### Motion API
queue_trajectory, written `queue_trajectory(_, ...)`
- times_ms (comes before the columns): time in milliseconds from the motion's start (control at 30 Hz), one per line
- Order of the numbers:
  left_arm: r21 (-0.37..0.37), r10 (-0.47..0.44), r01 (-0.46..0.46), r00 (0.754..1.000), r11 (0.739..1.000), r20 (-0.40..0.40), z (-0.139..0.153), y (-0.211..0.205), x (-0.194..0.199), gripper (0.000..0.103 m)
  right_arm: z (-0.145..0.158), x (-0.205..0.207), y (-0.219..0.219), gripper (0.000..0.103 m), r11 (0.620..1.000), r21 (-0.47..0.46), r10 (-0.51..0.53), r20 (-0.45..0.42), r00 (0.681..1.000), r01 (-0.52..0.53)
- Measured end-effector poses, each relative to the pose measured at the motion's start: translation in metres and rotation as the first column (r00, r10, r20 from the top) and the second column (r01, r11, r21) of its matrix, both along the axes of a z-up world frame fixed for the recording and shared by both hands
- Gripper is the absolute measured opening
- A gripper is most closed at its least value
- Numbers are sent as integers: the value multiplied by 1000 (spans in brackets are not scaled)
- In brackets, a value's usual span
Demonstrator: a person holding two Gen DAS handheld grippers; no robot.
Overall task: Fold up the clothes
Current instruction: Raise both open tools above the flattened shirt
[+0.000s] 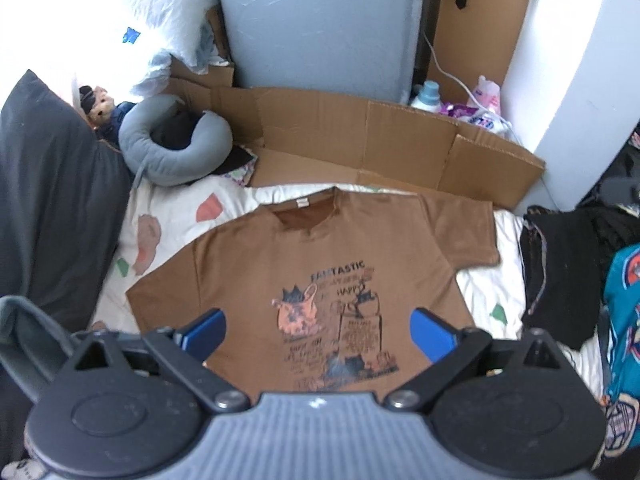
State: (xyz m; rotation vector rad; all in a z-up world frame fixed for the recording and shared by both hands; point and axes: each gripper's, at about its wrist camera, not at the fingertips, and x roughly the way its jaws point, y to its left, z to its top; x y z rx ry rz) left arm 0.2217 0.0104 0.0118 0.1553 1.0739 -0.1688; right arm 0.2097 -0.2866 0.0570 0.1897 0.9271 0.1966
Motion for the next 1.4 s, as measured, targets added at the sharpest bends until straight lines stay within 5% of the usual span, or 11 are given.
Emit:
queue_trajectory(333,-18,-6,5,999,1000,-40,27,-2,-29,101,37,-43,-37,102,997,-6,-81,-18,997,81)
queue_trajectory(533,-36,-5,3,998,999,-62,27,-9,-36,101,35,-52,-56,102,995,-10,-102,-22,995,102)
queue_trajectory(1033,-35,-7,3,993,999,-120,-5,-45,-12,101,-63,-30,-99,102,995,-4,-99,-164,982,99)
queue_trajectory(1400,-71,-41,30,987,997,-156,-43,-86,47,101,-132,4,-128,102,996,-19,-91,-171,981,89)
